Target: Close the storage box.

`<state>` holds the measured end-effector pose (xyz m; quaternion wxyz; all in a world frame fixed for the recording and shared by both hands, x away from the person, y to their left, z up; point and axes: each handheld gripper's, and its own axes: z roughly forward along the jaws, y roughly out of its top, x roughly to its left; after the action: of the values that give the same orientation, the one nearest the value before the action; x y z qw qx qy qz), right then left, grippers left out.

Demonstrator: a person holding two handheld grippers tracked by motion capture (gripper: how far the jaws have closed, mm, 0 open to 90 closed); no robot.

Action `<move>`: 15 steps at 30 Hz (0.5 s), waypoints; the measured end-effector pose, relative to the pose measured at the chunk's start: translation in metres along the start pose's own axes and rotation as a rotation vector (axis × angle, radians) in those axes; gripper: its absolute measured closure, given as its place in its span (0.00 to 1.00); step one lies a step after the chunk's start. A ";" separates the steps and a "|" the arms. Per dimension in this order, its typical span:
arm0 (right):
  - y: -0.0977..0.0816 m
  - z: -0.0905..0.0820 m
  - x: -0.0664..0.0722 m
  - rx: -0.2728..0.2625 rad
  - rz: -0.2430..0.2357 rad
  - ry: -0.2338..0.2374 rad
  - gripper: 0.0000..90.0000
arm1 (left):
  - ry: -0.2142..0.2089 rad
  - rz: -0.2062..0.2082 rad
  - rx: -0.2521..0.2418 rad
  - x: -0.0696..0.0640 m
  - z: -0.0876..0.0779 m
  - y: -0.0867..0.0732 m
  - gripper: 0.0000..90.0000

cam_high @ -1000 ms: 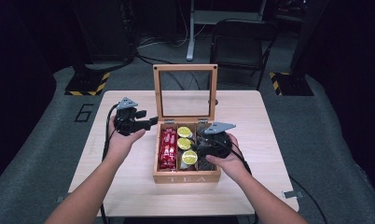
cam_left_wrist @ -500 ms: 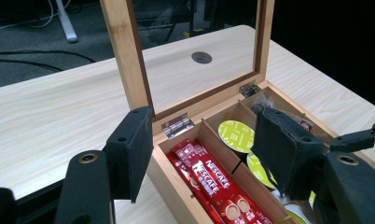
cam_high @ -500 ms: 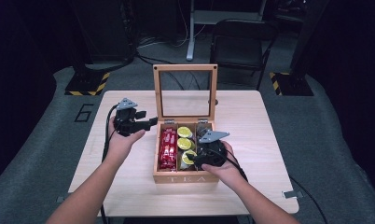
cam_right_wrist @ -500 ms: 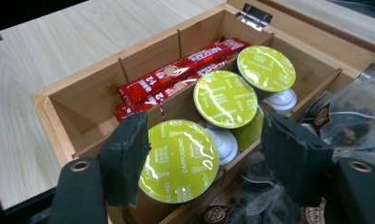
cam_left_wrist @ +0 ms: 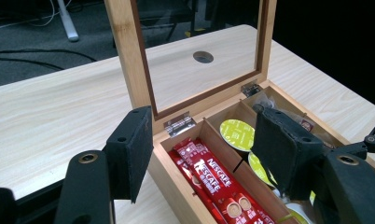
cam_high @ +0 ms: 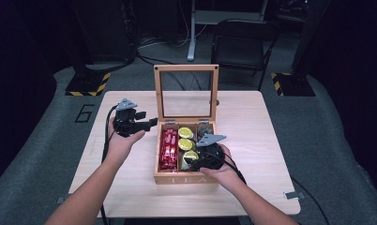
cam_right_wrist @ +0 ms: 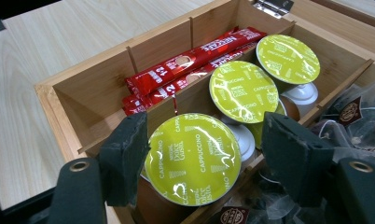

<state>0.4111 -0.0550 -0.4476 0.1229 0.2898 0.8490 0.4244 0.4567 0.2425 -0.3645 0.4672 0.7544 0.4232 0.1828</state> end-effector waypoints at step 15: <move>0.000 0.008 0.006 0.034 -0.039 0.006 0.35 | -0.003 -0.002 0.007 0.001 -0.001 -0.001 0.42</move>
<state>0.4097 -0.0467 -0.4525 0.1238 0.2738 0.8621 0.4081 0.4564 0.2436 -0.3649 0.4654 0.7557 0.4242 0.1799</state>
